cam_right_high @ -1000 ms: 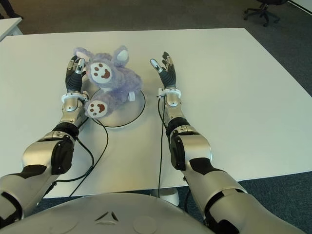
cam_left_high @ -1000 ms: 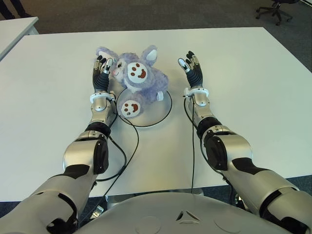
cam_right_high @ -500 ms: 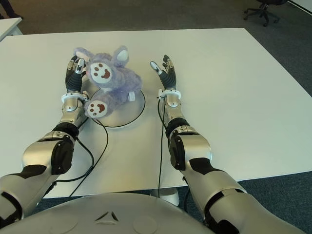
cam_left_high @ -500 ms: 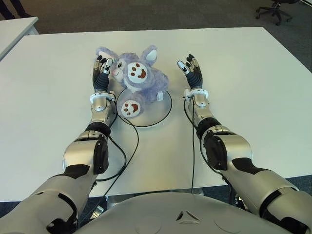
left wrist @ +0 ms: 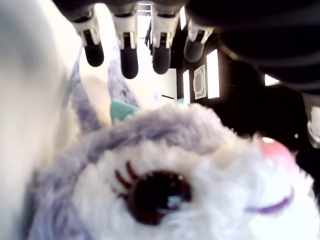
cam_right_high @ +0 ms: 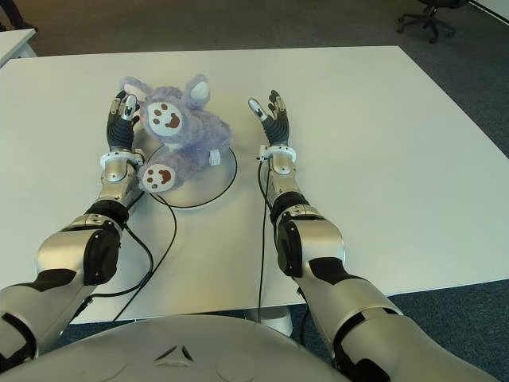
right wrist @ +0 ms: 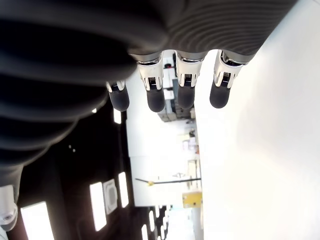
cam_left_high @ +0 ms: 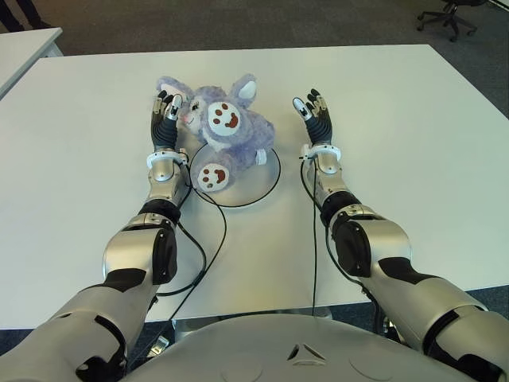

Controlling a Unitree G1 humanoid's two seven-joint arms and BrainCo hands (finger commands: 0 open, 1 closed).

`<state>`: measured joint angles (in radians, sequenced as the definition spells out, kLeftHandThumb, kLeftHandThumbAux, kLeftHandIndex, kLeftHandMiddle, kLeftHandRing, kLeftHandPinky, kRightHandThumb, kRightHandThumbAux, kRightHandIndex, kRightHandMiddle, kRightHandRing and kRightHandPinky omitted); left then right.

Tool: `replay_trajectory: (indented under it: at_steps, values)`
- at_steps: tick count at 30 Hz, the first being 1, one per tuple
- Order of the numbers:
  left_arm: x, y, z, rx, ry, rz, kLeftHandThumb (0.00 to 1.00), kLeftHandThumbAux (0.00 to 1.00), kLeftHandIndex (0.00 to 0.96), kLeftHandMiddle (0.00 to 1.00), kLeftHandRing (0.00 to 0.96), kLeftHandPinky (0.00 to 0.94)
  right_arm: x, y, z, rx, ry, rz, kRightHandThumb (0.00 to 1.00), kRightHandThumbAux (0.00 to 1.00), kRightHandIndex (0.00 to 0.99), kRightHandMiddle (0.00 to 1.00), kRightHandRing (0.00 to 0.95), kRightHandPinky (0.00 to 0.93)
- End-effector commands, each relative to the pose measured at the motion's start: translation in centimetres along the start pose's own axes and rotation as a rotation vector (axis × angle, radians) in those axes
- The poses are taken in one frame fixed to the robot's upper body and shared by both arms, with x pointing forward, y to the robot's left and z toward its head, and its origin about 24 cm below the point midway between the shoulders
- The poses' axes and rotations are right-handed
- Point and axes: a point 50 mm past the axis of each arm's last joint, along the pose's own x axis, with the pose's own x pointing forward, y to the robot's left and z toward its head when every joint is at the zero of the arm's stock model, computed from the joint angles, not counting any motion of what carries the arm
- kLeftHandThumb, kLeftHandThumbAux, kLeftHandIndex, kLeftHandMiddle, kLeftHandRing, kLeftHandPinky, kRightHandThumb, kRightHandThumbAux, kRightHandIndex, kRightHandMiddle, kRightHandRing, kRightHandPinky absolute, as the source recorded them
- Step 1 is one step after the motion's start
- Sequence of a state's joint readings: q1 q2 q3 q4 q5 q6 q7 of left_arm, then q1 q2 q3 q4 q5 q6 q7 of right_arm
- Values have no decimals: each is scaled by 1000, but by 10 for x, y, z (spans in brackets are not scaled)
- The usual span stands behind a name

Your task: Put the doll into the plate.

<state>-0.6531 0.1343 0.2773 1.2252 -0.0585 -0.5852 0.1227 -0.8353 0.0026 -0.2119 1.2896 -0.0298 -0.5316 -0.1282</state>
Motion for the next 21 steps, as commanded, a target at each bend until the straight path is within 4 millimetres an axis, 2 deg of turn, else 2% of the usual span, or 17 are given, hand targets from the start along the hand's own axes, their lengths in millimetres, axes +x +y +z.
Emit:
replay_trajectory:
  at_steps: [1, 13, 17, 21]
  values:
    - [-34, 13, -50, 14, 197, 28, 0, 339, 0, 136, 146, 135, -5, -1, -14, 22, 82, -8, 0, 511, 17, 20, 6, 0]
    - [-35, 12, -50, 9, 189, 29, 0, 331, 0, 143, 146, 115, -7, -7, -23, 43, 152, -12, 0, 503, 13, 22, 10, 0]
    - [-35, 12, -50, 6, 188, 27, 0, 333, 0, 134, 130, 81, -8, -8, -25, 37, 166, -12, 0, 496, 9, 21, 6, 0]
    - [-35, 11, -50, 2, 191, 28, 0, 333, 0, 136, 135, 109, -9, -10, -28, 28, 181, -13, 0, 492, 9, 18, 3, 0]
